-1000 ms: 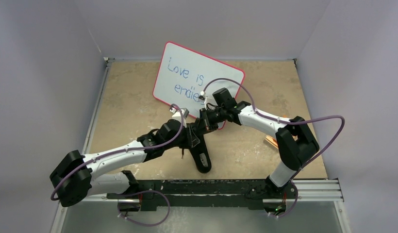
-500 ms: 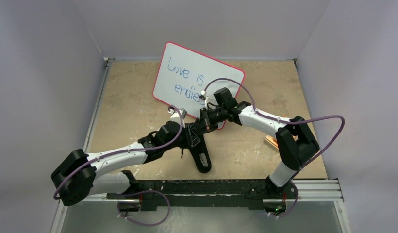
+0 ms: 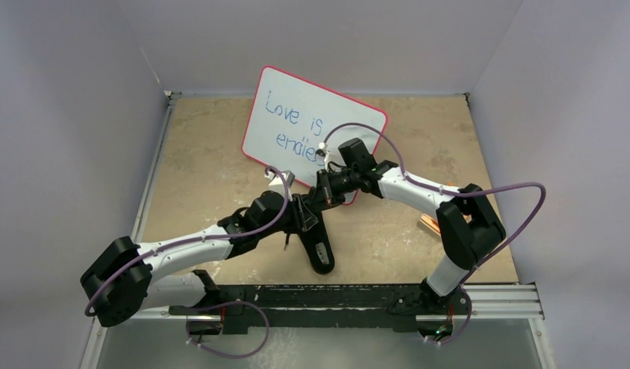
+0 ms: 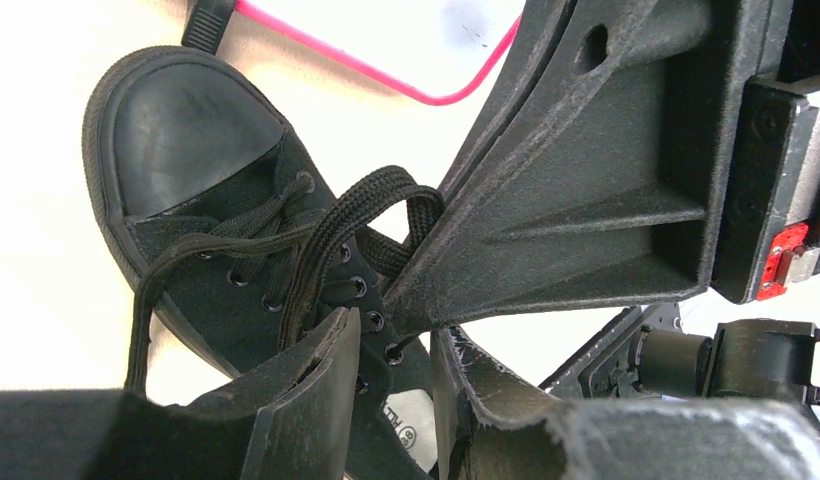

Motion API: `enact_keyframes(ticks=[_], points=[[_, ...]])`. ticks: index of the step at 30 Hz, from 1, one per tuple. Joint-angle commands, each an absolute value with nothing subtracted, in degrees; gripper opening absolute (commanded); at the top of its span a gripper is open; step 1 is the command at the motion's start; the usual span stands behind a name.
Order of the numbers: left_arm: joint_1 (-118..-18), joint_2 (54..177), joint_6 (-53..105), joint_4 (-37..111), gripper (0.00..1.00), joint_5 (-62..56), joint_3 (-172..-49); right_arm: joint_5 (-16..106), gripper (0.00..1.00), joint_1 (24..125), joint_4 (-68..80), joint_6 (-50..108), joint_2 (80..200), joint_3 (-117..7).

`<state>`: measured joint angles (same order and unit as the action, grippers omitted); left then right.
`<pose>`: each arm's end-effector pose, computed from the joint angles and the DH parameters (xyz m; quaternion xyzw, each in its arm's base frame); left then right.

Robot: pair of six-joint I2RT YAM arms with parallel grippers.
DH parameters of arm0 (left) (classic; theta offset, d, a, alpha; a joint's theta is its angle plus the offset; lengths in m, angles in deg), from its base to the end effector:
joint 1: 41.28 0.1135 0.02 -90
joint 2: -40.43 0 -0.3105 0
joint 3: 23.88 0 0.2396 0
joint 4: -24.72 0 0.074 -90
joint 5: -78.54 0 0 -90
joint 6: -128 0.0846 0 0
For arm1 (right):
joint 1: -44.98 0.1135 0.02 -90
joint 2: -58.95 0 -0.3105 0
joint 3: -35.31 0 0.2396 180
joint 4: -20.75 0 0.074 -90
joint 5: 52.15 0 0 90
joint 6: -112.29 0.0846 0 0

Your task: Tie the shoes

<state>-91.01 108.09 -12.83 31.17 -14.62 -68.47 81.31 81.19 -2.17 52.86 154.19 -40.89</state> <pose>0.1718 -0.1956 0.2287 -0.0222 0.8634 -0.3720 0.3400 0.2686 0.2688 0.2540 -0.1923 0.8401 0.4905 0.1296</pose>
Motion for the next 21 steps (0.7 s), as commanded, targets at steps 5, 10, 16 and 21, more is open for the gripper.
enact_keyframes(ticks=[5,10,16,21], points=[[-90.4,108.4,-10.5,25.6,0.31,-17.1,-71.1,85.2,0.00,81.2,0.3,53.9,153.9,-41.0],[-90.4,110.5,-9.5,22.1,0.28,-16.3,-72.0,85.7,0.00,81.2,1.0,54.2,153.9,-40.2],[-90.4,111.3,-7.1,20.1,0.20,-17.7,-72.7,86.2,0.00,81.2,1.0,54.7,153.5,-38.9],[-90.4,112.1,-6.0,19.9,0.01,-18.3,-73.1,87.1,0.00,81.2,1.2,55.1,153.5,-38.3]])
